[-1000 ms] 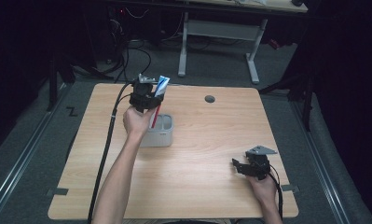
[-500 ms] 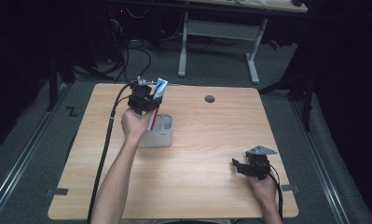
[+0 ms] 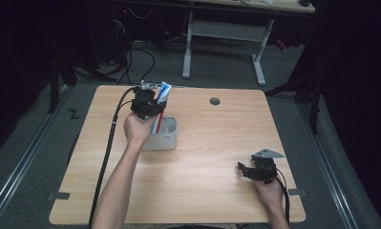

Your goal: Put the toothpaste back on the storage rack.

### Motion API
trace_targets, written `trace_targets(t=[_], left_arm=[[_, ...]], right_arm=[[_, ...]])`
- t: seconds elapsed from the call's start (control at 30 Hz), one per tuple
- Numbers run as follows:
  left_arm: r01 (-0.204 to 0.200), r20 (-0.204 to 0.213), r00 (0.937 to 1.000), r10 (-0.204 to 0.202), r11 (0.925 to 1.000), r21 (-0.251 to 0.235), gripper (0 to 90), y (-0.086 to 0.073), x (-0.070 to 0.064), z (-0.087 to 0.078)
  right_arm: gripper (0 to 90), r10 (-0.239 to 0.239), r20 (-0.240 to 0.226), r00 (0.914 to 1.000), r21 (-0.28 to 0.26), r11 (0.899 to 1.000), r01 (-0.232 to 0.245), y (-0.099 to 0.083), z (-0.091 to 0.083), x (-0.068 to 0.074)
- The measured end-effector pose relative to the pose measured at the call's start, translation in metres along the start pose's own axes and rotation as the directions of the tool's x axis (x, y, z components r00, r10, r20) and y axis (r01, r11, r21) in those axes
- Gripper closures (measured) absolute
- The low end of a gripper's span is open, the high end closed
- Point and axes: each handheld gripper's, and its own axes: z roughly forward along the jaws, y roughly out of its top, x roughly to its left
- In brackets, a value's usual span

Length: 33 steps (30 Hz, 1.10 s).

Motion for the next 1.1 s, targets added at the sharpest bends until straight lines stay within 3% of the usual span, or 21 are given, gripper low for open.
trace_targets(t=[0.6, 1.1], left_arm=[[0.023, 0.004, 0.9997, -0.023, 0.9997, -0.009, 70.2, -0.014, 0.007, -0.007], [0.001, -0.003, 1.0000, -0.001, 0.9999, 0.014, 70.2, -0.020, 0.005, -0.007]], right_arm=[[29.4, -0.001, 0.001, 1.0000, 0.000, 1.000, 0.001, 0.000, 0.000, 0.000], [29.4, 0.000, 0.001, 1.0000, 0.000, 1.000, 0.000, 0.000, 0.000, 0.000]])
